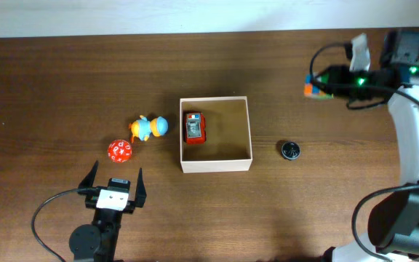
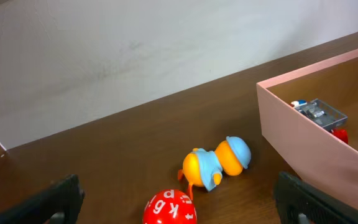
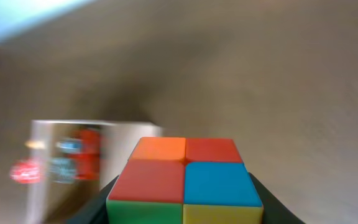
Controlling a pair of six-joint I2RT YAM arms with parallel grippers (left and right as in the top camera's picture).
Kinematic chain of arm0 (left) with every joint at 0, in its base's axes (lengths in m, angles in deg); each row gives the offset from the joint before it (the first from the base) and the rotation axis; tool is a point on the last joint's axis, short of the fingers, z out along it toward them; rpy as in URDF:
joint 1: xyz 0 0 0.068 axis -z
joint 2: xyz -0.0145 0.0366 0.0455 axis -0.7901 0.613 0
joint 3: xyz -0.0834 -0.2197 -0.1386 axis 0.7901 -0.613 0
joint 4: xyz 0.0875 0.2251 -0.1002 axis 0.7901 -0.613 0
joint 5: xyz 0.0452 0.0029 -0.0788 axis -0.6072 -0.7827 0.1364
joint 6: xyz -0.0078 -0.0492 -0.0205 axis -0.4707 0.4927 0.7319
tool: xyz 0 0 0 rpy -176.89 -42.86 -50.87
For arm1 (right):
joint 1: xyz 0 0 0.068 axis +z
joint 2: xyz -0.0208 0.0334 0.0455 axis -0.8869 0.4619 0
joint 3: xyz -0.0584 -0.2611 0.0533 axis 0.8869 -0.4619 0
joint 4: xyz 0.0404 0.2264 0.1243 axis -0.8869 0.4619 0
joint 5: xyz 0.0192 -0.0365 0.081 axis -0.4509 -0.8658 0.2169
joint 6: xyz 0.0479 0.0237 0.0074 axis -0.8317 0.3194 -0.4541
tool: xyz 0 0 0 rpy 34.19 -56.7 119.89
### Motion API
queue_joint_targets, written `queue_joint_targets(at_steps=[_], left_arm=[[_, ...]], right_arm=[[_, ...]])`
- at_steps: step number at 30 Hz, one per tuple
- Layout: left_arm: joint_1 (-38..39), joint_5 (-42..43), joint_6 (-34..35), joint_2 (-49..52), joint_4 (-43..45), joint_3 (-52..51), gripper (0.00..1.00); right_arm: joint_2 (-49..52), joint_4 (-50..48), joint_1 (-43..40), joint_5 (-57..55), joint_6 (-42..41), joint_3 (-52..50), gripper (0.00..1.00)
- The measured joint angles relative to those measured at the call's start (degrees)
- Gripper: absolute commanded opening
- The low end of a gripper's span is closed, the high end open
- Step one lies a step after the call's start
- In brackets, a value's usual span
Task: Pack container
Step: 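Lift the puzzle cube and carry it over the box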
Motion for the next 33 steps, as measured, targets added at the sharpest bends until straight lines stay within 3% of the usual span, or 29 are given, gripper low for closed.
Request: queue_joint_targets(at_steps=[8, 16, 21, 33], left_arm=[[0.0, 0.0, 0.0, 0.0, 0.0, 0.0, 0.99], [0.0, 0.0, 0.0, 0.0, 0.0, 0.0, 0.99], [0.0, 0.0, 0.0, 0.0, 0.0, 0.0, 0.99], [0.0, 0.0, 0.0, 0.0, 0.0, 0.0, 0.99]], right_arm=[[0.0, -2.9, 3.1, 23.8, 0.1, 7.0, 0.46], [0.0, -6.9, 18.5, 28.1, 0.7, 7.0, 0.46], [0.0, -6.4, 29.3, 16.5, 0.4, 7.0, 0.45], [3.3, -5.3, 51.3, -34.0, -5.7, 7.0, 0.45]])
